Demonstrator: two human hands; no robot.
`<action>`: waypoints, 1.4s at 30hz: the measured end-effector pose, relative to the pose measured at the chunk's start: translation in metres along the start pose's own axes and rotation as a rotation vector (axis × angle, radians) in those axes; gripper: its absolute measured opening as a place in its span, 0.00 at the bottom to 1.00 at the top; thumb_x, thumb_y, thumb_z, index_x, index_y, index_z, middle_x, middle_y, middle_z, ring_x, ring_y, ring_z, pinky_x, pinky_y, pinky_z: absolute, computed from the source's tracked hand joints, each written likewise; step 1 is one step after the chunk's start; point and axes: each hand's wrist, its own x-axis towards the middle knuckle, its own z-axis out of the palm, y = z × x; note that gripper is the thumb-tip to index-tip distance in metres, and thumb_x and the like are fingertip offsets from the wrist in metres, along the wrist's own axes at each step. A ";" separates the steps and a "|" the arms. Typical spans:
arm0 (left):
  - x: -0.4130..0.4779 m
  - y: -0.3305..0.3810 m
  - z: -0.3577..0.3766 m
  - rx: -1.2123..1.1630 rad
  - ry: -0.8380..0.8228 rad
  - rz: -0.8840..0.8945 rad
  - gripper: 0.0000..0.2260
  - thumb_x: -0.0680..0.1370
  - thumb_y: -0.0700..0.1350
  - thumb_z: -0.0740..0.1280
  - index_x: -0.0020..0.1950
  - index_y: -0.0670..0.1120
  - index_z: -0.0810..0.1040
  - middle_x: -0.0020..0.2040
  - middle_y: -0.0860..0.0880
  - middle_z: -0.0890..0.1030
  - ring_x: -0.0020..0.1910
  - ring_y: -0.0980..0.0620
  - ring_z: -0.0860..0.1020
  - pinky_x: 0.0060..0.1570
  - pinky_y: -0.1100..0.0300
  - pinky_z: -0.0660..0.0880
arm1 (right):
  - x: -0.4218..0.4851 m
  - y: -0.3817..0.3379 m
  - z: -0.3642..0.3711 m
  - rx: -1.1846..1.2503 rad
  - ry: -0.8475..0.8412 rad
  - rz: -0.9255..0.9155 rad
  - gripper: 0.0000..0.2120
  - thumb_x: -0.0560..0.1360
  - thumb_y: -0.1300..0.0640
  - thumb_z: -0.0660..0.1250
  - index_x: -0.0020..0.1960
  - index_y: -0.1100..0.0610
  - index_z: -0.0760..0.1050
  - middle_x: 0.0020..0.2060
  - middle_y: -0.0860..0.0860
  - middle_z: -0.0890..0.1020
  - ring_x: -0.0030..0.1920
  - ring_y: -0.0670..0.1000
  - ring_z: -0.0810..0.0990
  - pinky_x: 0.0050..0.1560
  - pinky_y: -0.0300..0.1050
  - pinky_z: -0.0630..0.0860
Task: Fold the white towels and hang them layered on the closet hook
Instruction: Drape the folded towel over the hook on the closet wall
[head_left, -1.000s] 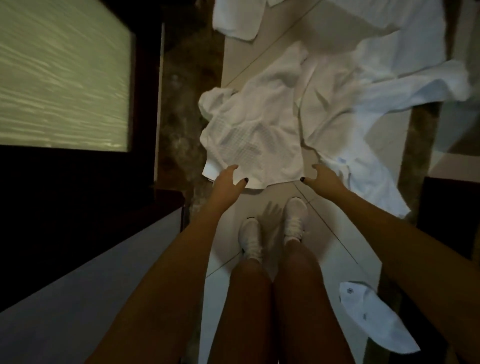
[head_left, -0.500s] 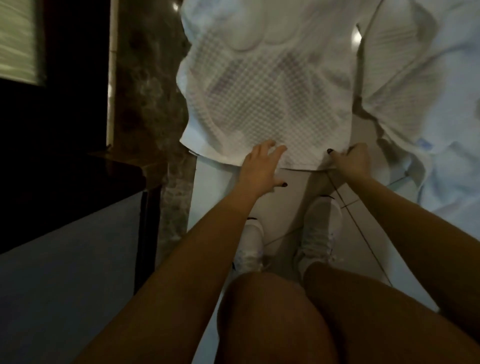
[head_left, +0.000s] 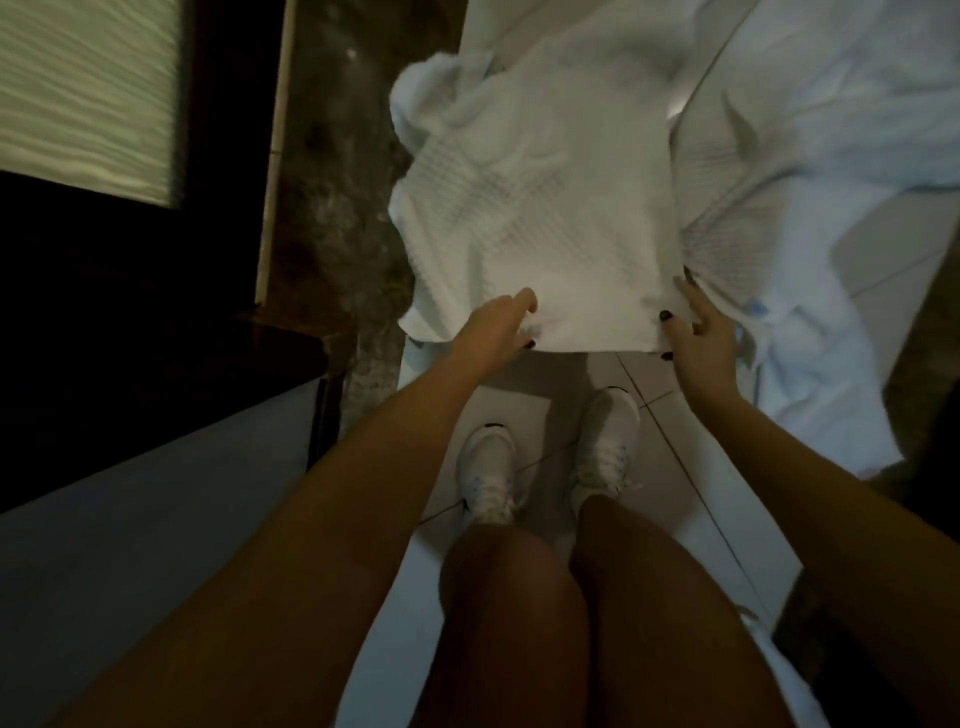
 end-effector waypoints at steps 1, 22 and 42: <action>-0.013 0.013 -0.020 -0.055 0.014 -0.024 0.17 0.77 0.43 0.70 0.63 0.40 0.71 0.57 0.37 0.78 0.54 0.41 0.77 0.50 0.53 0.73 | -0.013 -0.023 -0.009 0.028 0.008 0.019 0.14 0.80 0.64 0.61 0.65 0.58 0.75 0.58 0.50 0.78 0.60 0.55 0.78 0.51 0.43 0.80; -0.337 0.318 -0.364 -0.660 0.162 0.207 0.06 0.77 0.40 0.69 0.53 0.47 0.83 0.51 0.47 0.84 0.49 0.56 0.81 0.56 0.61 0.77 | -0.362 -0.363 -0.227 -0.045 0.571 -0.302 0.08 0.78 0.64 0.66 0.48 0.70 0.80 0.47 0.62 0.80 0.51 0.59 0.77 0.56 0.51 0.72; -0.505 0.554 -0.250 -0.926 0.017 0.421 0.04 0.80 0.37 0.64 0.52 0.38 0.77 0.47 0.47 0.78 0.43 0.52 0.77 0.45 0.64 0.74 | -0.606 -0.290 -0.337 -0.281 0.439 -0.365 0.13 0.81 0.57 0.62 0.63 0.61 0.75 0.56 0.54 0.74 0.54 0.54 0.77 0.56 0.47 0.72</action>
